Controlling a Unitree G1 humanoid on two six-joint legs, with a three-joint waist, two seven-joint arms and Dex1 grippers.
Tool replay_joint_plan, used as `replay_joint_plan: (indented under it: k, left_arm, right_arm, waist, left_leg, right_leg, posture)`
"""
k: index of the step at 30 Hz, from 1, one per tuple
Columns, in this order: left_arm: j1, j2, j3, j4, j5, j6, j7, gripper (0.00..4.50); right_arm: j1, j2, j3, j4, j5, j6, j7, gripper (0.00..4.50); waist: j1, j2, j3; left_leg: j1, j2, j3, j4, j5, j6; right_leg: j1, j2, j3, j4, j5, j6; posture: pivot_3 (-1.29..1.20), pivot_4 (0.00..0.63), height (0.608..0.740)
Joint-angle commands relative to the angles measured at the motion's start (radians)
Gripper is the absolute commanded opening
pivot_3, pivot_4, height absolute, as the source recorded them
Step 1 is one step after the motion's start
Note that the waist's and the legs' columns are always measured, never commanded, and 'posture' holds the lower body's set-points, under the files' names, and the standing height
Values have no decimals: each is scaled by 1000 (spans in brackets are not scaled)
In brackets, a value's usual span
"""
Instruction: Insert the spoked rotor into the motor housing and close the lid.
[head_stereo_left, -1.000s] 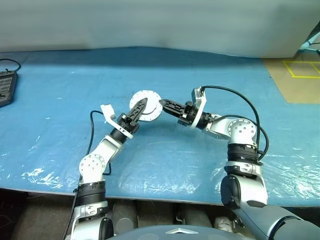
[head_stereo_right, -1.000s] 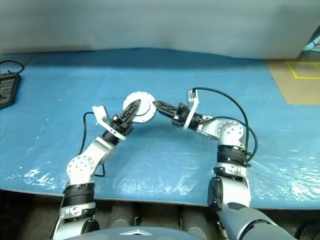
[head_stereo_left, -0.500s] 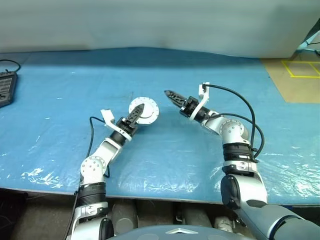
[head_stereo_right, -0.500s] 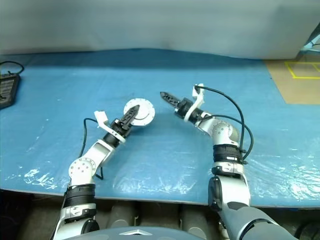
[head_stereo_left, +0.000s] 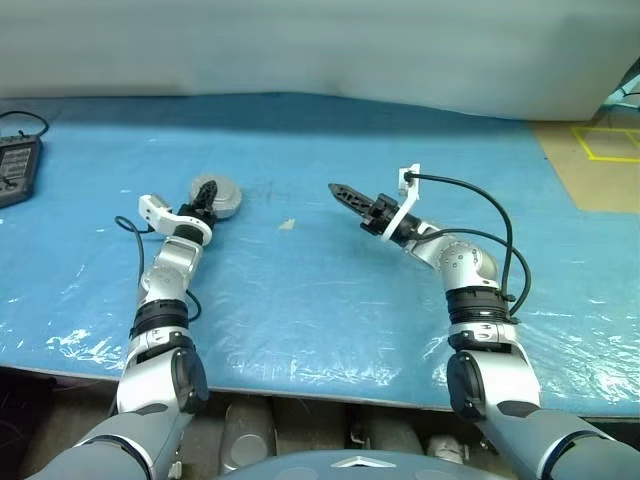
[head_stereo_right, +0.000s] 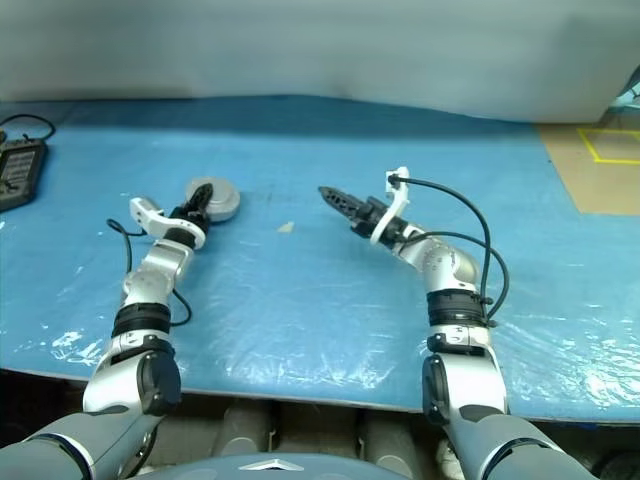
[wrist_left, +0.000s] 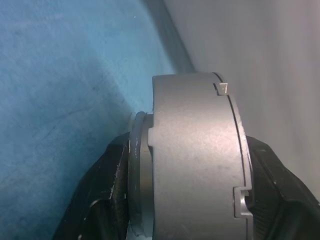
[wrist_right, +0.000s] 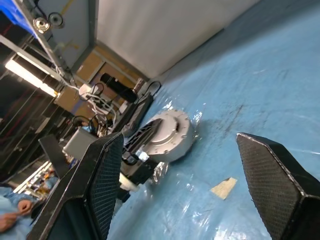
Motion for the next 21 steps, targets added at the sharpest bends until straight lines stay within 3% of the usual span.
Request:
replay_joint_plan:
  k: [1, 3, 9, 13, 21]
  left_arm:
    - [-21, 34, -4, -18, 54, -44, -15, 3796]
    - [4, 49, 11, -30, 80, -71, 11, 4484]
    - [120, 133, 86, -162, 83, -93, 39, 4484]
    - [186, 188, 70, -236, 123, -103, 16, 4484]
    - [357, 218, -295, -621, 307, -141, -313, 4484]
  right_arm:
    - [9, -14, -5, -62, 27, 19, 21, 3765]
    - [10, -15, -4, -63, 27, 22, 23, 3765]
    - [-7, -18, 3, -33, 9, 30, 14, 3765]
    - [-15, -23, 33, -18, -29, 5, 23, 3765]
    - [13, -59, 125, 78, -311, -542, 64, 3765]
  waist:
    - [1, 0, 0]
    - [0, 0, 0]
    - [-23, 0, 0]
    - [-22, 0, 0]
    - [2, -1, 0]
  left_leg:
    - [0, 0, 0, 0, 0, 0]
    - [1, 0, 0, 0, 0, 0]
    - [2, 0, 0, 0, -2, -3]
    - [2, 0, 0, 0, -2, -3]
    - [2, 1, 0, 1, -2, -3]
  right_leg:
    - [0, 0, 0, 0, 0, 0]
    - [0, 0, 0, 1, 0, 0]
    - [0, 0, 0, 2, 0, -1]
    - [0, 0, 0, 2, -2, -4]
    - [1, -2, 0, 1, -3, -5]
  posture:
    - [0, 150, 740]
    - [0, 150, 740]
    - [0, 150, 740]
    - [0, 150, 740]
    - [0, 150, 740]
